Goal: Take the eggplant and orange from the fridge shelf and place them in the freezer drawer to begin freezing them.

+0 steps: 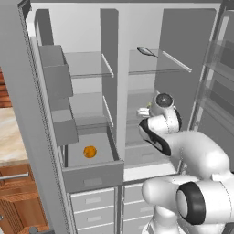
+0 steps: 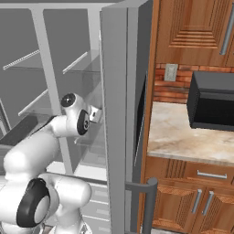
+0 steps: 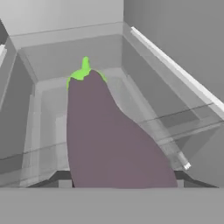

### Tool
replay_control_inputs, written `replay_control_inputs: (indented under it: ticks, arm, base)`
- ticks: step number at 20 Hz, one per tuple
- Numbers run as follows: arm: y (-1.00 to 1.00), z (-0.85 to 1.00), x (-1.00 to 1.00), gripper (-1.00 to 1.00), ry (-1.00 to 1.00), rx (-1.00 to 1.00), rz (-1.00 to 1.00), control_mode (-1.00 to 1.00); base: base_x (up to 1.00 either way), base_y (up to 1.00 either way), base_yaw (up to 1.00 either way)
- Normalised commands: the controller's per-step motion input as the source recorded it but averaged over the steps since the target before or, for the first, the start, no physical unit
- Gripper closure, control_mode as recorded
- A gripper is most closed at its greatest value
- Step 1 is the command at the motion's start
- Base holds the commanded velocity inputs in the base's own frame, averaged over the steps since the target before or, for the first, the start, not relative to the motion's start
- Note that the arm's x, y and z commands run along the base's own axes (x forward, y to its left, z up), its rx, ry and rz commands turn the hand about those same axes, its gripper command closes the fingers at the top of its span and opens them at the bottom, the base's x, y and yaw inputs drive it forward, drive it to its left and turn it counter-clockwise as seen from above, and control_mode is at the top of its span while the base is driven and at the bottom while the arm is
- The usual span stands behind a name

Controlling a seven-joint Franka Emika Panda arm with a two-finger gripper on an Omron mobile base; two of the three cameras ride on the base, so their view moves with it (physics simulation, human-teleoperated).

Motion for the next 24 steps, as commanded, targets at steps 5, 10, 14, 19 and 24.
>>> replay_control_inputs:
  ticks: [5,10,14,19,24]
  arm:
    - [0.25,0.96,-1.00,1.00,0.01,0.01,0.01,-1.00]
    - [0.15,1.00,-1.00,1.00,0.05,0.02,0.09,-1.00]
    - [0.11,1.00,-1.00,1.00,0.14,0.02,0.14,-1.00]
    - [0.16,0.56,-0.65,1.00,0.38,0.00,0.26,-1.00]
    - [0.51,0.00,-0.27,1.00,0.10,-0.01,0.24,-1.00]
  base:
    - [0.00,0.00,0.00]
    - [0.00,0.00,0.00]
    - [0.00,0.00,0.00]
    - [0.00,0.00,0.00]
    - [0.00,0.00,0.00]
